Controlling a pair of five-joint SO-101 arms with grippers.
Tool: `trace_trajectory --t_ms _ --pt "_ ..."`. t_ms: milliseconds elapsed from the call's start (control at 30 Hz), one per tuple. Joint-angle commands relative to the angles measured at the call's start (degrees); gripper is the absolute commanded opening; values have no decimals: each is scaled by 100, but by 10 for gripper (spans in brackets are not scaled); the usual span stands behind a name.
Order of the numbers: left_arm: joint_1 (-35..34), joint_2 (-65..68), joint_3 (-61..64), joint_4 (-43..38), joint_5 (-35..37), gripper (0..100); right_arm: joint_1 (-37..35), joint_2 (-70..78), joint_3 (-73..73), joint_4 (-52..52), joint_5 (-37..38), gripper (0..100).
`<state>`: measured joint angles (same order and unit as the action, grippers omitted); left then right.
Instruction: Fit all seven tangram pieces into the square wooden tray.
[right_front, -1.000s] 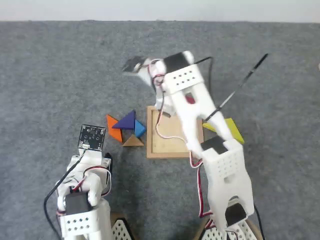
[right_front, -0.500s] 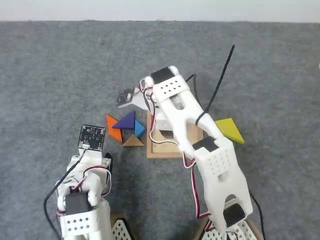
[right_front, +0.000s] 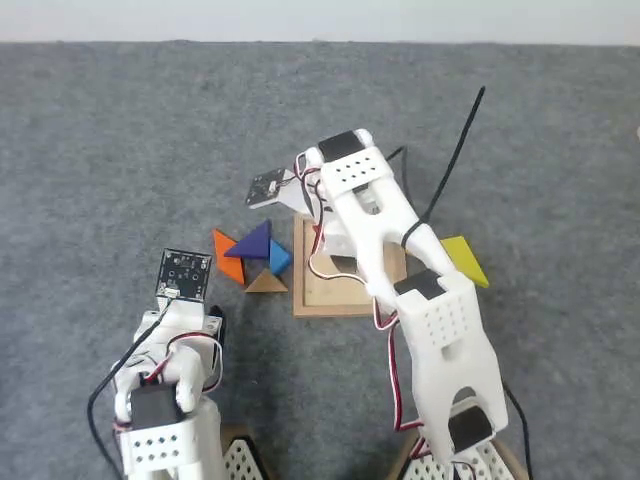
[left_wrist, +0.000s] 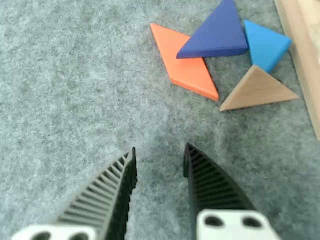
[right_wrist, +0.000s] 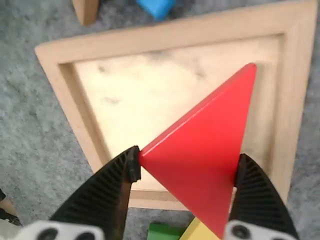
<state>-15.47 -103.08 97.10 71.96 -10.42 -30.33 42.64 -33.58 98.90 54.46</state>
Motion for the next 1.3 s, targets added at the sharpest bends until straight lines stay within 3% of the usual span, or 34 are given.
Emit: trace_trajectory --t_ms 0,100,367,567,833,1067,1267 --pt "-9 -88 -57 44 35 148 -40 -312 -53 -259 79 231" --pt "-9 -88 -57 44 35 148 -48 -312 -62 -303 62 244" --pt "-9 -88 -57 44 35 148 -66 -338 -62 -286 70 471" --pt "-9 -88 -57 44 35 148 57 -602 -290 -57 -70 452" --pt "-9 -88 -57 44 35 148 875 -2492 -765 374 -1556 384" --pt "-9 -88 -57 44 35 148 1130 -4637 1547 66 -1749 379" --pt "-9 -88 -57 44 35 148 1657 -6237 5266 -2211 -1618 377"
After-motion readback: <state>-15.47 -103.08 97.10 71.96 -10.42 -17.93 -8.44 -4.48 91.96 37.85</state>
